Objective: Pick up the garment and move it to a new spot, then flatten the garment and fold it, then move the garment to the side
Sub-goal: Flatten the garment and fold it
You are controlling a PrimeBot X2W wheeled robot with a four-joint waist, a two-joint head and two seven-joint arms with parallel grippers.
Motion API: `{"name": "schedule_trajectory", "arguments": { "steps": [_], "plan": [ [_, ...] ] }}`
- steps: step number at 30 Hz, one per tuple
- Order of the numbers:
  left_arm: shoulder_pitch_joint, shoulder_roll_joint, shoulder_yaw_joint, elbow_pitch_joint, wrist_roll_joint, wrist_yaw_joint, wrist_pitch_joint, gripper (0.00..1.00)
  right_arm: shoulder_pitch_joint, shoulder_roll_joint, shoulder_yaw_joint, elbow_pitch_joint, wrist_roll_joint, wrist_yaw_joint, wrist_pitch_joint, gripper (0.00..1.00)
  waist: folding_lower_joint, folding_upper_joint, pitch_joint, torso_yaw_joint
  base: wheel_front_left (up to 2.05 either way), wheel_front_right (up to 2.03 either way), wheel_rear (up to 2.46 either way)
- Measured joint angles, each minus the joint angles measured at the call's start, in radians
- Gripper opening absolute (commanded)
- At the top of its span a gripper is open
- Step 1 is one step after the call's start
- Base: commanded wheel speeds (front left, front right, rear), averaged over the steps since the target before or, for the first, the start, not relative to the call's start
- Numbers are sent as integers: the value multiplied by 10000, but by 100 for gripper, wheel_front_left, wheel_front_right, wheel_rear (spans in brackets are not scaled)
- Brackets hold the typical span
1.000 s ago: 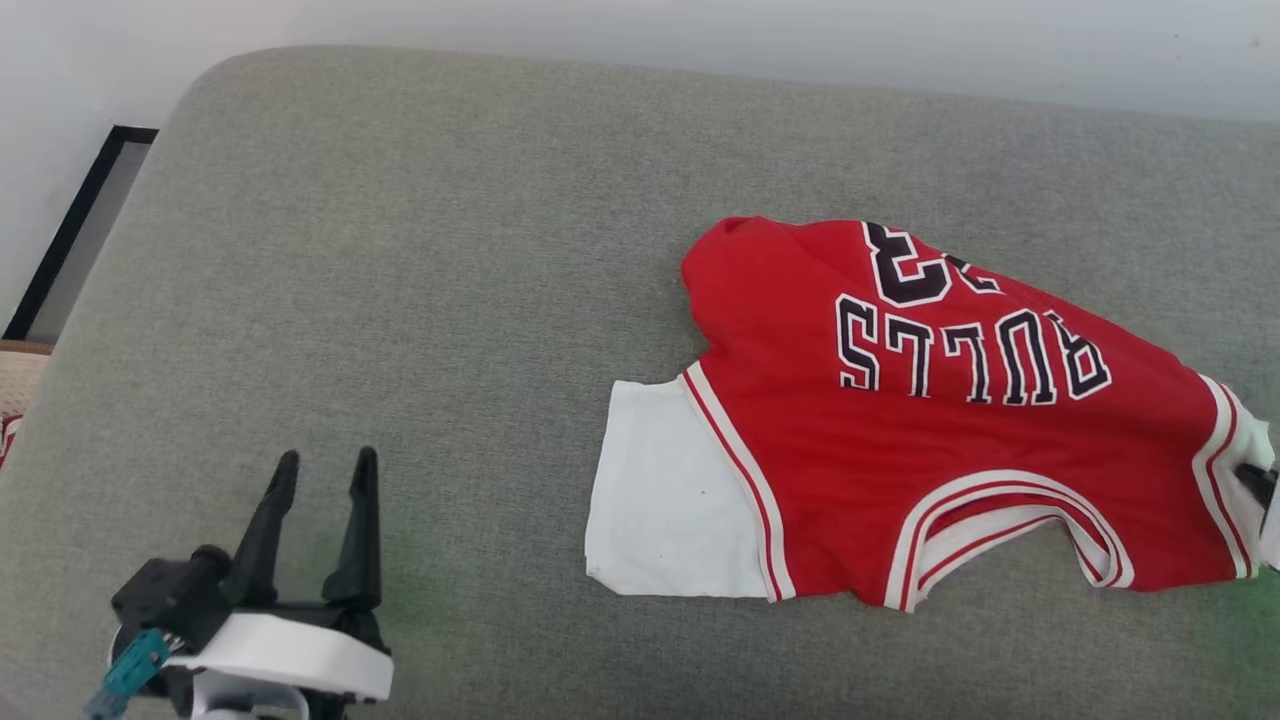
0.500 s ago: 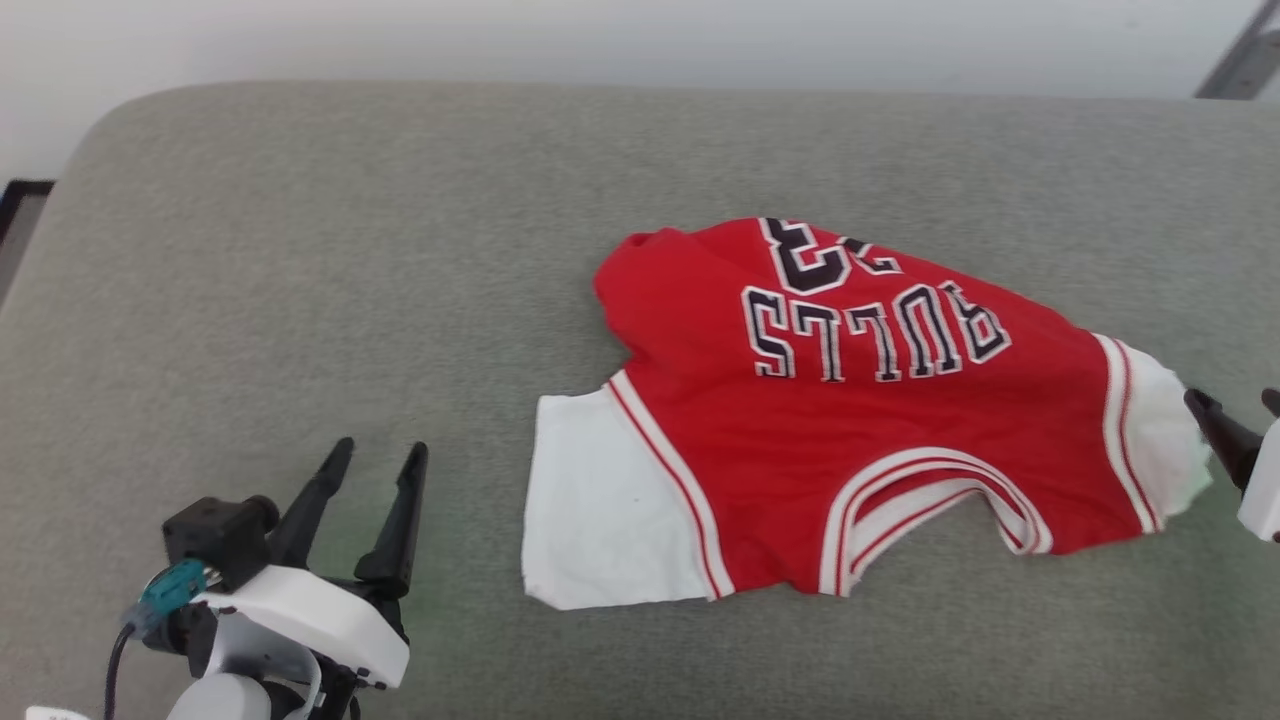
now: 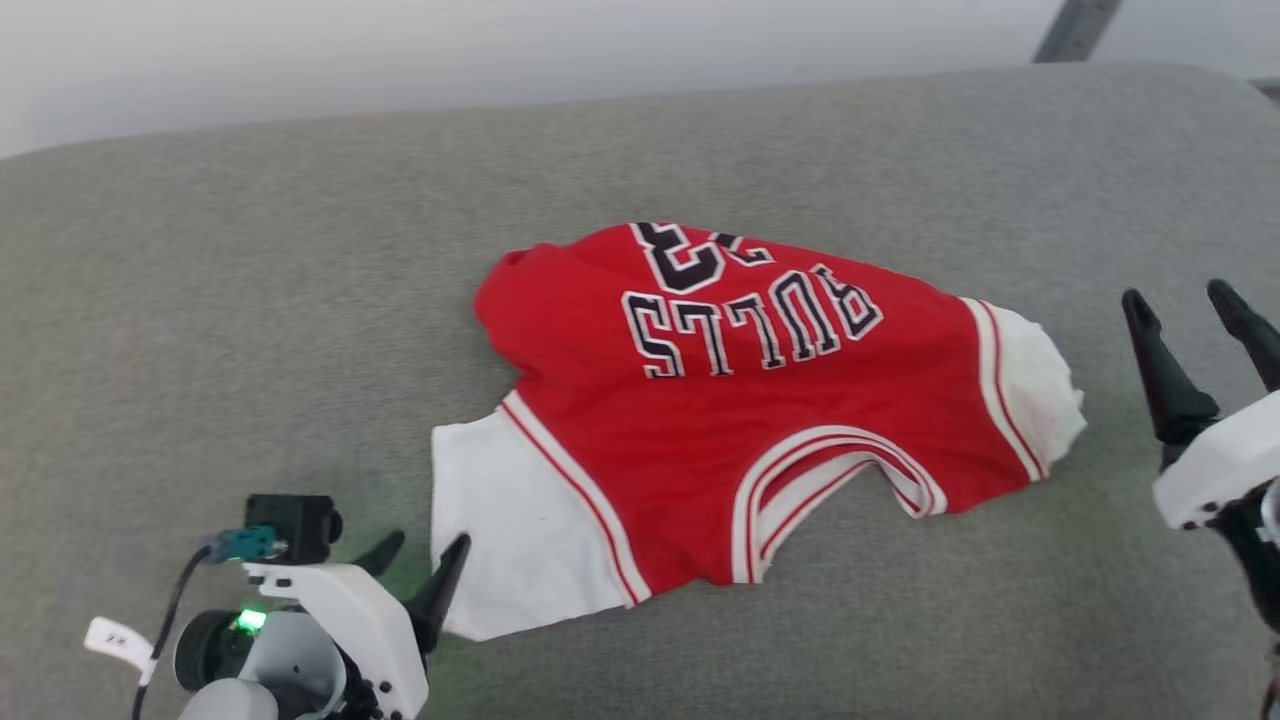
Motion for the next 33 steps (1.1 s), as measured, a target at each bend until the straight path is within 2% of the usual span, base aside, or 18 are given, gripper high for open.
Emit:
{"name": "schedule_trajectory", "arguments": {
  "steps": [3, 4, 7, 14, 15, 16, 25, 27, 33],
  "plan": [
    [6, 52, -146, 29, -23, 278, 796, 100, 34, 257, 92, -59, -431, 0, -848, 100, 0, 0, 62, -250, 0, 0, 0],
    [4, 125, -215, 46, -25, 489, 1294, 100, 34, 479, 61, -69, -721, 0, -1417, 100, 1, 0, 122, -392, 0, 0, 0],
    [-76, 303, -284, 8, 44, 788, 1889, 100, 35, 765, 150, -69, -1099, 0, -2190, 100, 0, 0, 231, -584, 0, 0, 0],
    [-525, 481, -640, 65, 290, 1141, 3018, 99, 131, 1260, 151, 217, -1542, 0, -3227, 100, 0, 1, 432, -815, 0, 0, 0],
    [-639, 552, -771, 92, 445, 1141, 3166, 62, 149, 1335, 134, 249, -1578, 0, -3308, 100, 0, 1, 451, -816, 0, 0, 0],
    [-732, 573, -805, 150, 477, 1141, 3254, 0, 155, 1390, 123, 295, -1607, 0, -3350, 100, 0, 1, 465, -806, 0, 0, 0],
    [-1183, 826, -926, 186, 548, 1101, 3703, 0, 90, 1482, 236, 491, -1565, 0, -3519, 100, 0, 1, 478, -595, 0, 0, 0],
    [-1206, 1124, -708, 107, 546, 1154, 3747, 0, 92, 1440, 203, 485, -1538, 0, -3515, 100, 0, 0, 474, -513, 0, 0, 0],
    [-1225, 2550, 173, 61, 577, 1300, 3852, 0, 76, 1377, 267, 477, -1467, 2, -3421, 100, 0, 0, 498, -315, 0, 0, 0]
  ]
}}
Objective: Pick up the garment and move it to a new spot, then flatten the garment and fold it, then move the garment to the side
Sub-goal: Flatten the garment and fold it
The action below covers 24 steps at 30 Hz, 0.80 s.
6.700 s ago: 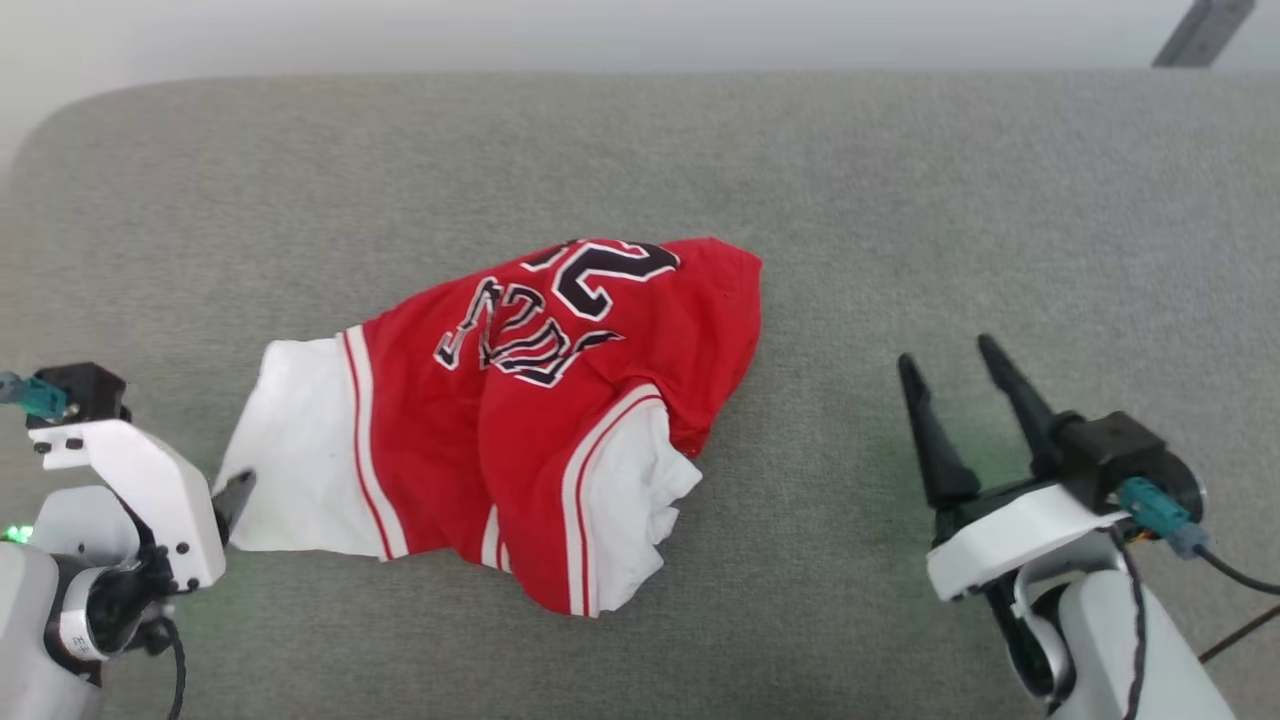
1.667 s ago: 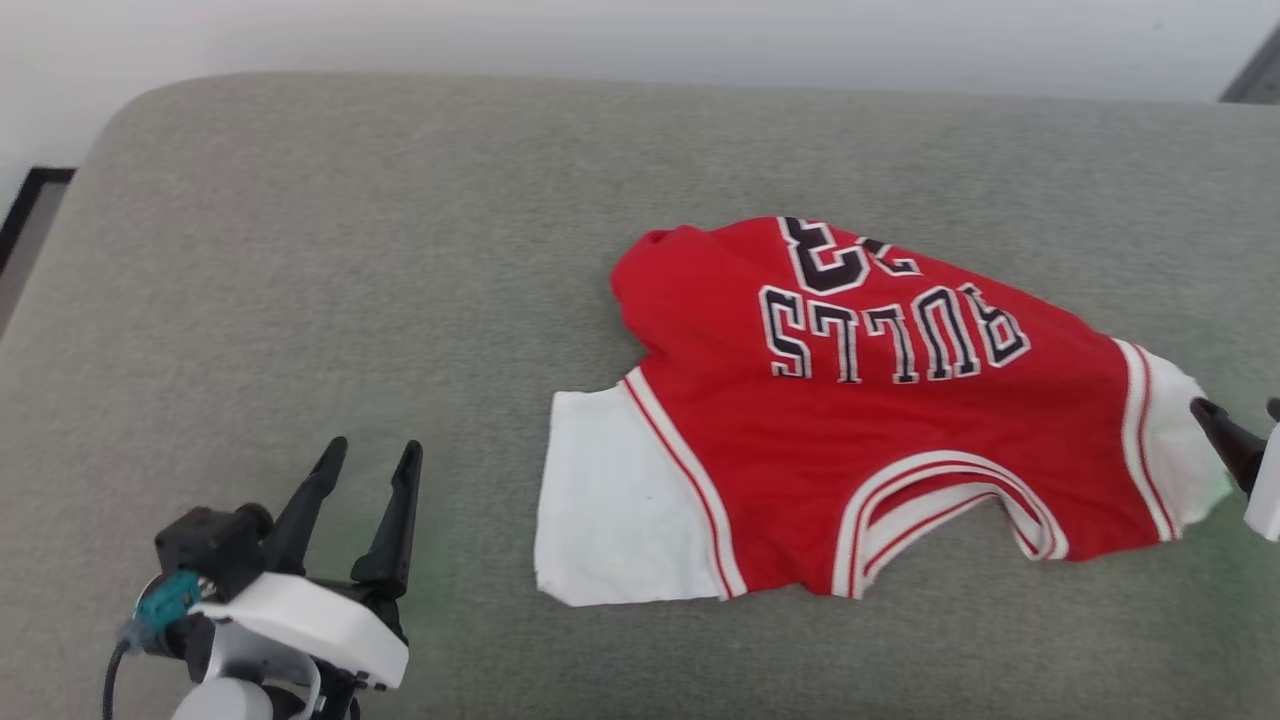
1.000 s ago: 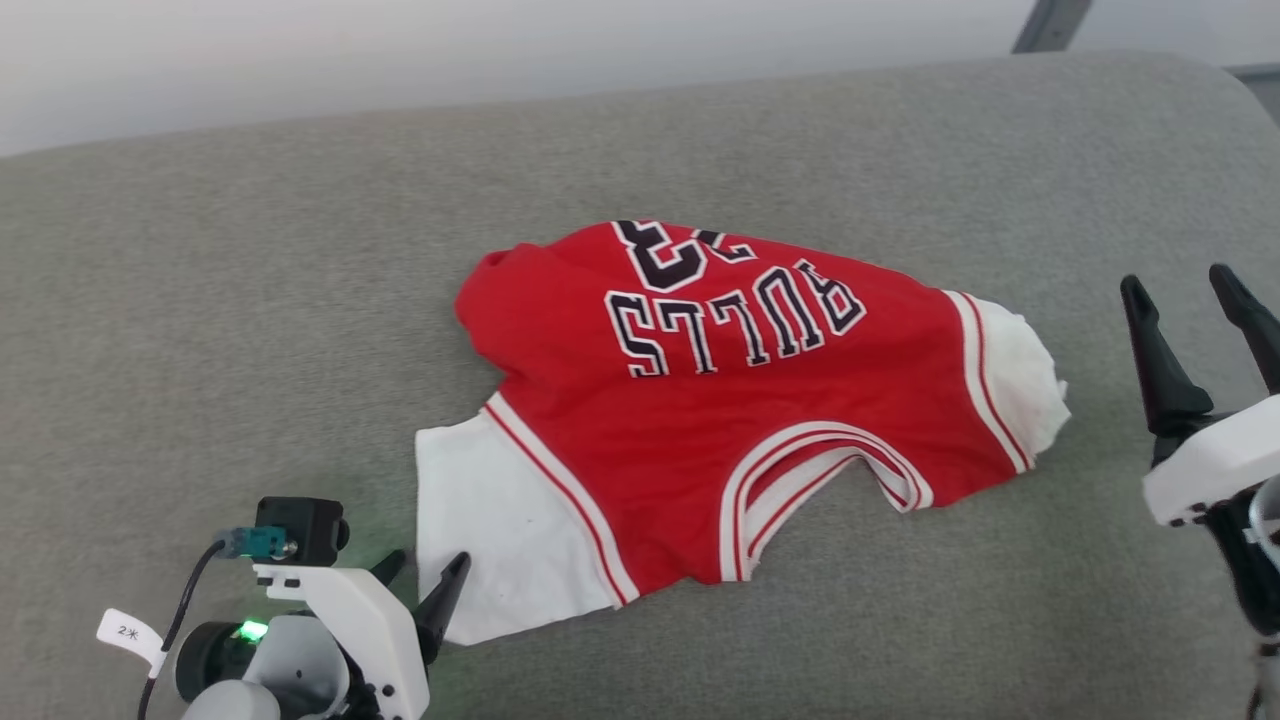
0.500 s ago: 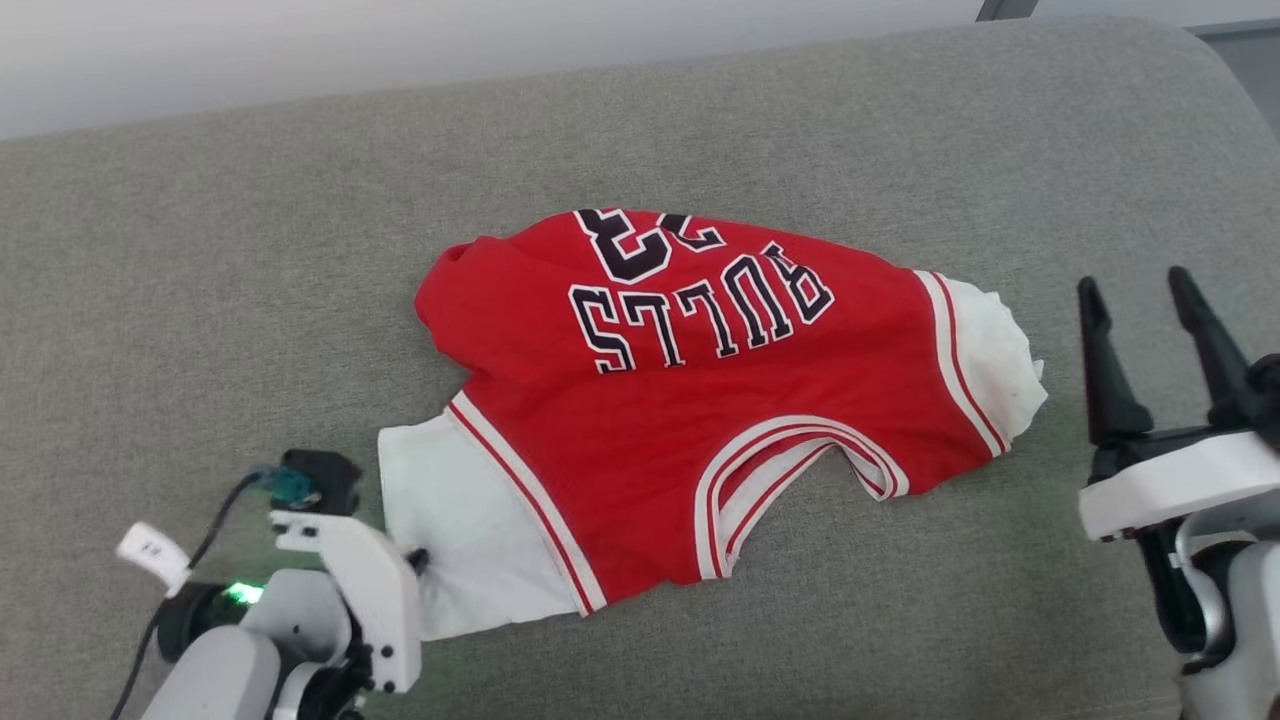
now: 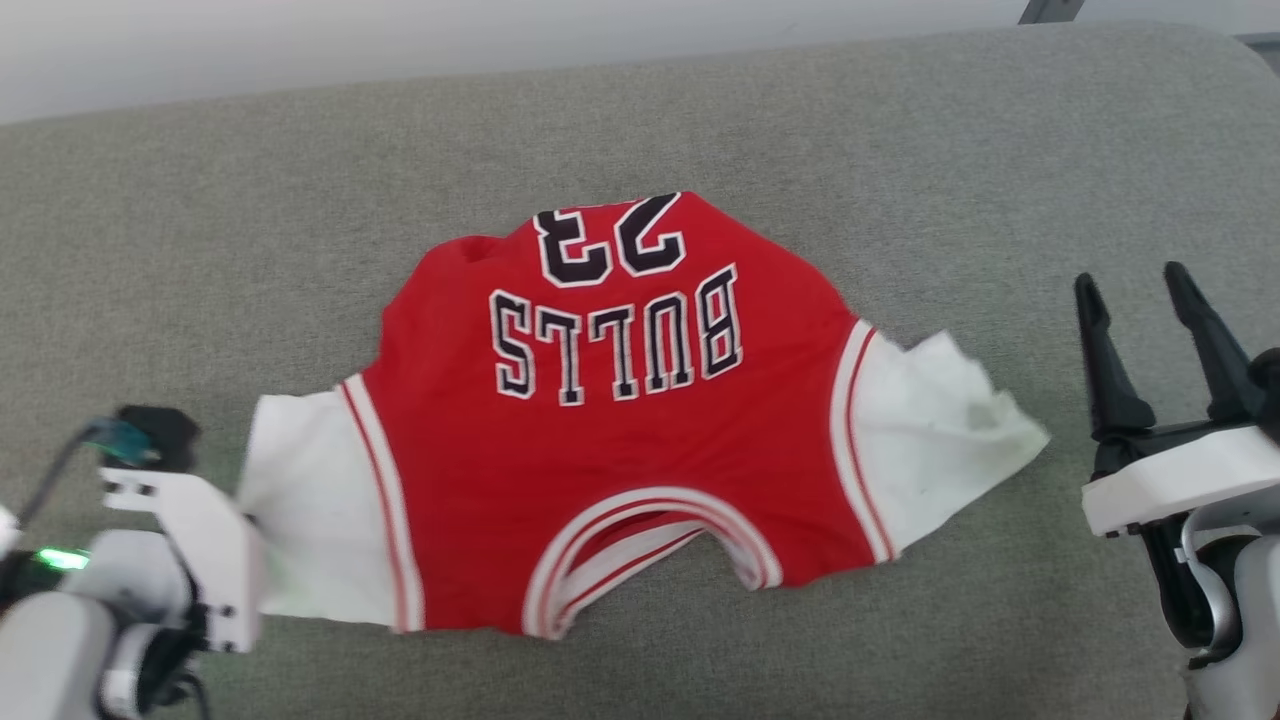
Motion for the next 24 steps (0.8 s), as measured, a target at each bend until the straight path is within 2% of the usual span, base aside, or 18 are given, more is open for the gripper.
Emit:
{"name": "schedule_trajectory", "arguments": {
  "steps": [4, 8, 10, 11, 14, 19, 24],
  "plan": [
    [-18, 453, 326, -94, -86, -40, 171, 0, 0, -52, 12, 4, 128, -2, 52, 100, 1, 0, 44, 101, 0, 0, 0],
    [-180, 491, 387, -50, -341, -211, 301, 0, -1, -67, 38, 25, 188, -2, 104, 100, 1, 0, 76, 172, 0, 0, 0],
    [-274, 487, 368, 33, -472, -339, 378, 81, -22, -86, 81, 88, 265, -2, 123, 100, 0, 0, 90, 209, 0, 0, 0],
    [-345, 487, 334, 115, -577, -387, 491, 100, -41, -102, 107, 123, 313, -2, 123, 100, 1, 0, 96, 225, 0, 0, 0],
    [-509, 355, 230, 349, -803, -608, 727, 100, -80, -167, 228, 209, 441, 0, 153, 100, 1, 0, 96, 260, 0, 0, 0],
    [-725, 311, -69, 848, -993, -667, 1611, 100, -71, -286, 466, 245, 727, -2, 412, 100, 0, 0, 62, 253, 0, 0, 0],
    [-1054, 311, -196, 1227, -1083, -717, 1862, 100, 187, -512, 859, 274, 1254, -2, 1116, 100, 1, 0, 63, 231, 0, 0, 0]
  ]
}}
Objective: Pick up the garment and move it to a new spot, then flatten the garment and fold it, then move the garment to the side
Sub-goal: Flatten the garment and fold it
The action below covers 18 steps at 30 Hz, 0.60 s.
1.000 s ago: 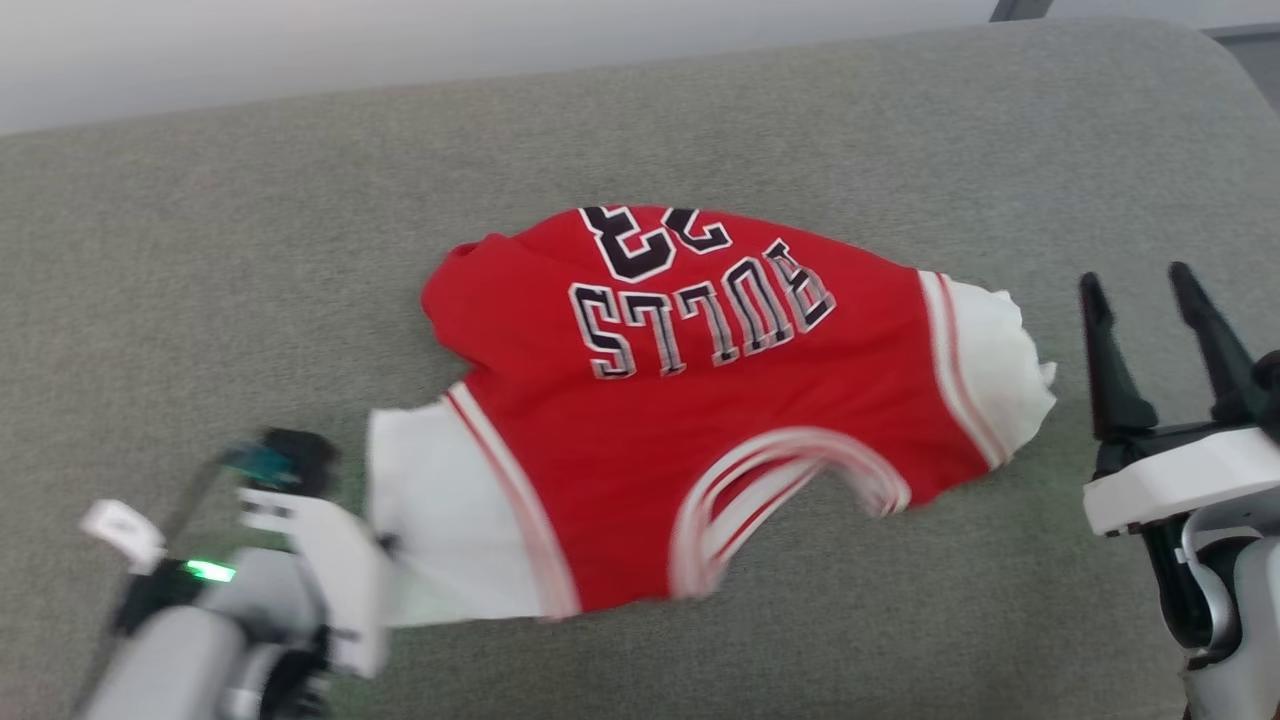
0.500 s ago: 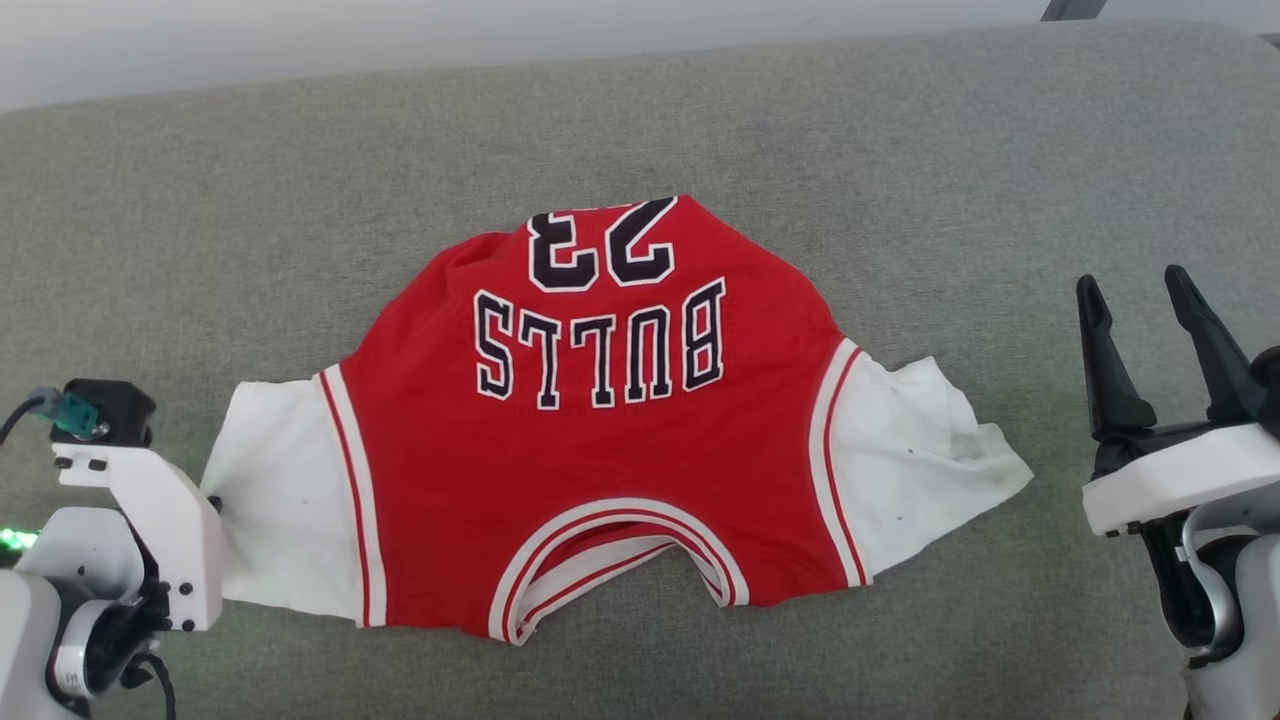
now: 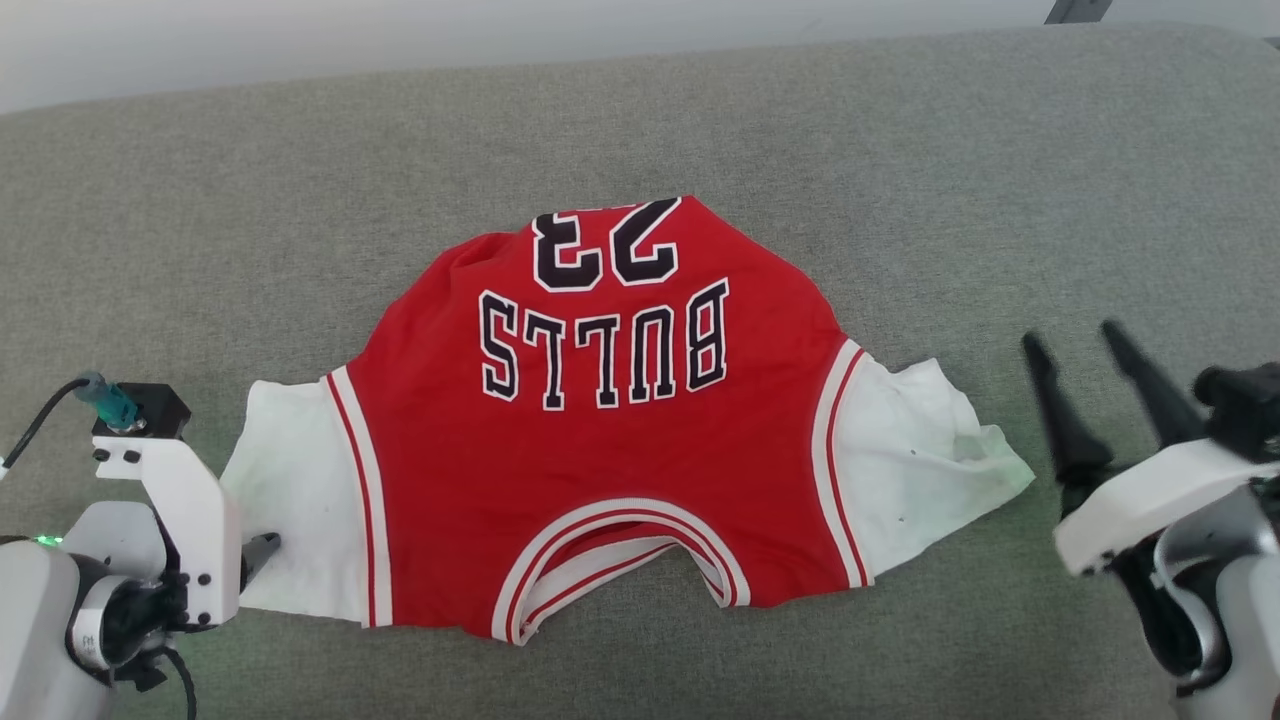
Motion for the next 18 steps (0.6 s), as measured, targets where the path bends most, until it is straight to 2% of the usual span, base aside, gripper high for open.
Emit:
{"name": "schedule_trajectory", "arguments": {
  "steps": [2, 3, 4, 7, 14, 18],
  "plan": [
    [-135, -69, -17, 249, -56, -6, 71, 100, 123, -113, 203, 31, 249, 0, 512, 100, 0, 0, 15, -7, 0, 0, 0],
    [-181, -82, -46, 382, -105, -8, 194, 81, 207, -190, 318, 48, 380, 0, 821, 100, 0, 0, 27, -7, 0, 0, 0],
    [-262, -86, -94, 456, -157, -121, 322, 0, 274, -228, 370, 59, 554, 0, 1095, 100, 0, 0, 38, -7, 0, 0, 0],
    [-405, -115, -107, 650, -299, -150, 598, 0, 410, -328, 525, 100, 945, 0, 2119, 100, 0, 0, 94, -2, 0, 0, 0],
    [-700, -374, -259, 752, -359, -240, 487, 0, 277, -610, 941, 184, 1367, 0, 4462, 100, 0, 0, 277, 202, 0, 0, 0],
    [-910, -537, -353, 775, -337, -288, 389, 0, -295, -817, 1308, 514, 1216, 0, 5219, 100, 0, 0, 423, 399, 0, 0, 0]
  ]
}}
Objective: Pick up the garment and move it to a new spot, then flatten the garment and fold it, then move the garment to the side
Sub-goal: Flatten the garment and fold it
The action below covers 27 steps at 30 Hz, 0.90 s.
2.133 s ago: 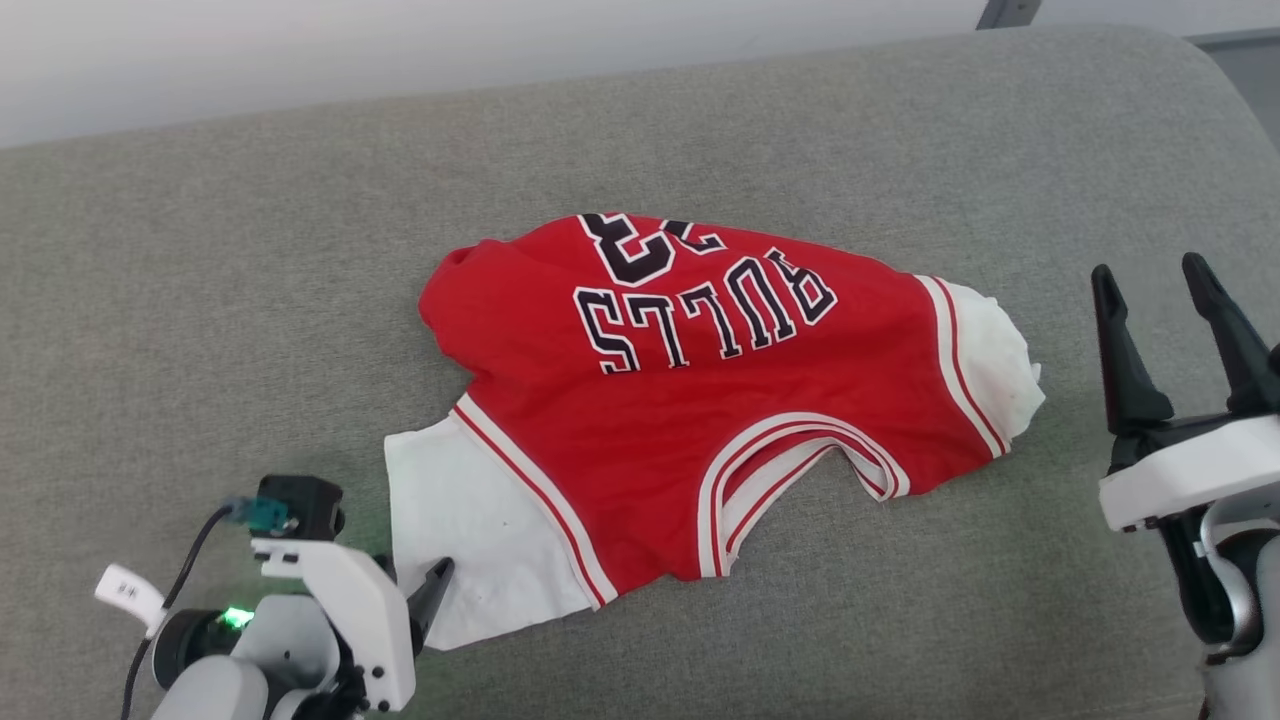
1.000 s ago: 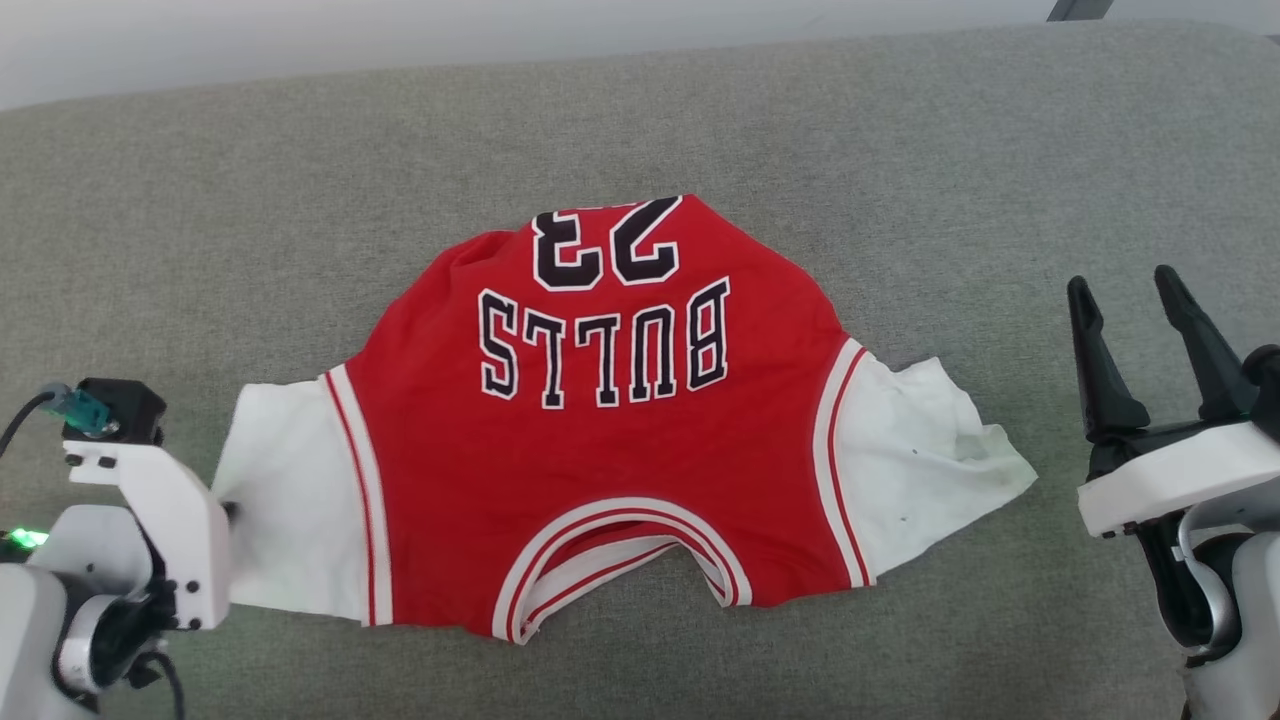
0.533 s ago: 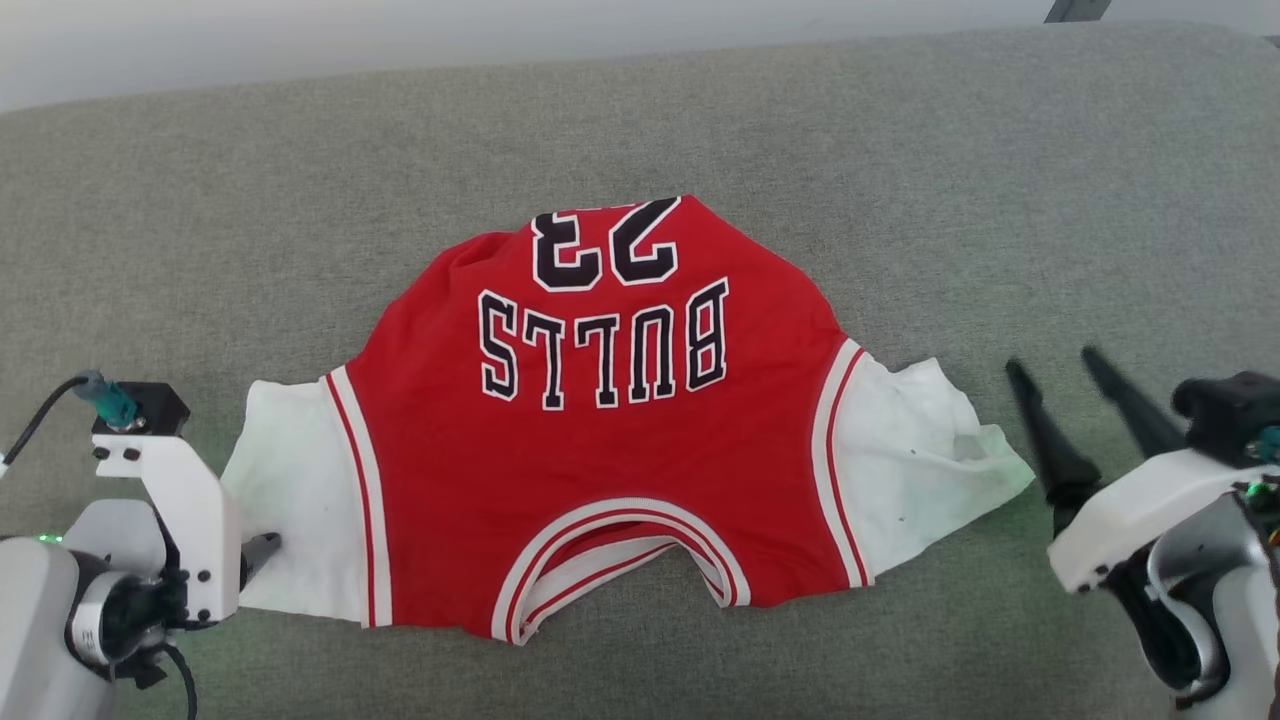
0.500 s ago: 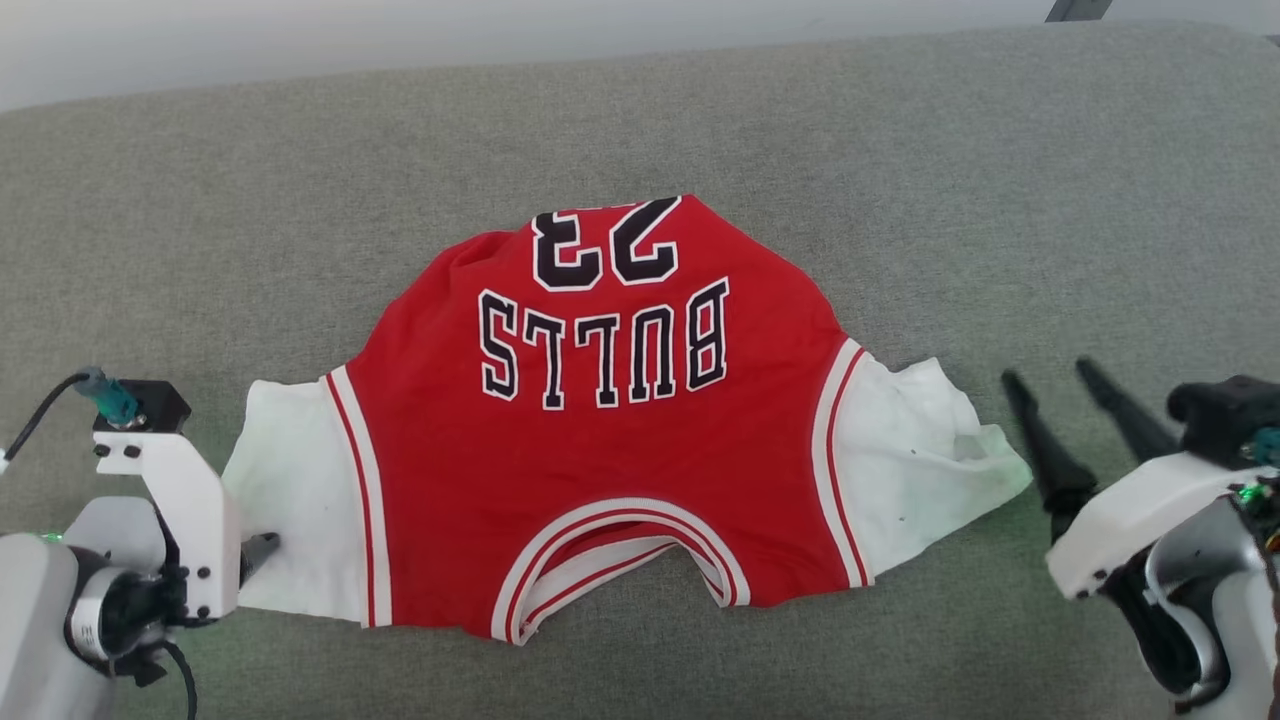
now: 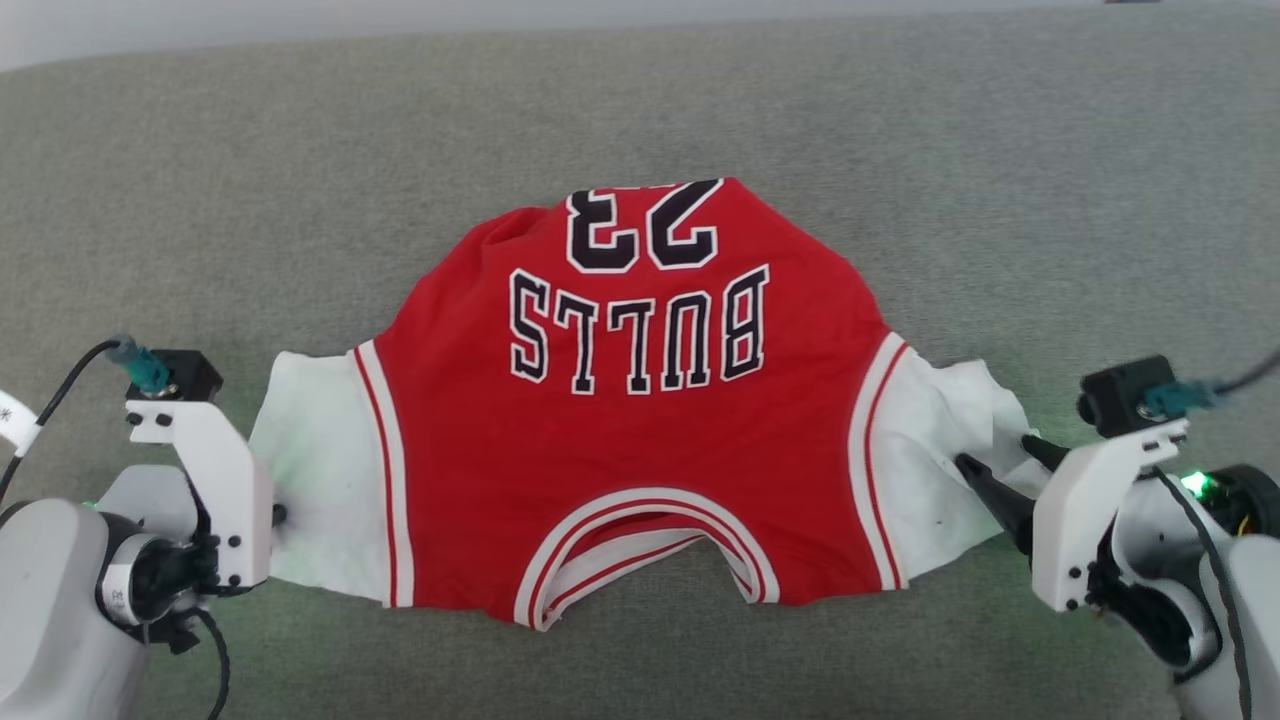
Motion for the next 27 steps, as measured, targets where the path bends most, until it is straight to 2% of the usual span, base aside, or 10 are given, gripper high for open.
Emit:
{"name": "schedule_trajectory", "arguments": {
  "steps": [7, 8, 10, 17, 22, 27],
  "plan": [
    [-294, -222, -128, 115, 4, -38, -136, 0, -1192, -253, 614, 1421, -21, 35, 1678, 100, 0, 0, 236, 321, 0, 0, 0],
    [-314, -268, -130, 148, 4, -38, -161, 0, -1353, -268, 656, 1599, 90, 36, 1950, 0, 0, 1, 247, 360, 0, 0, 0],
    [-400, -314, -140, 201, -8, -36, -173, 0, -1635, -364, 840, 1774, 251, 31, 2389, 0, 0, 0, 247, 435, 0, 0, 0],
    [-867, -422, -151, -105, -35, 111, -115, 0, -1961, -535, 520, 1705, 1137, 25, 2926, 0, 0, -1, 25, 597, 0, 0, 0],
    [-1867, -284, -73, -1087, -12, 232, 257, 0, -2677, -535, 61, 497, 1847, 2, 3306, 0, 0, 0, -321, 661, 0, 0, 0],
    [-2923, -161, 31, -1714, -25, 301, 646, 0, -3559, -594, -347, -159, 1906, 0, 3511, 0, 0, 0, -577, 639, 0, 0, 0]
  ]
}}
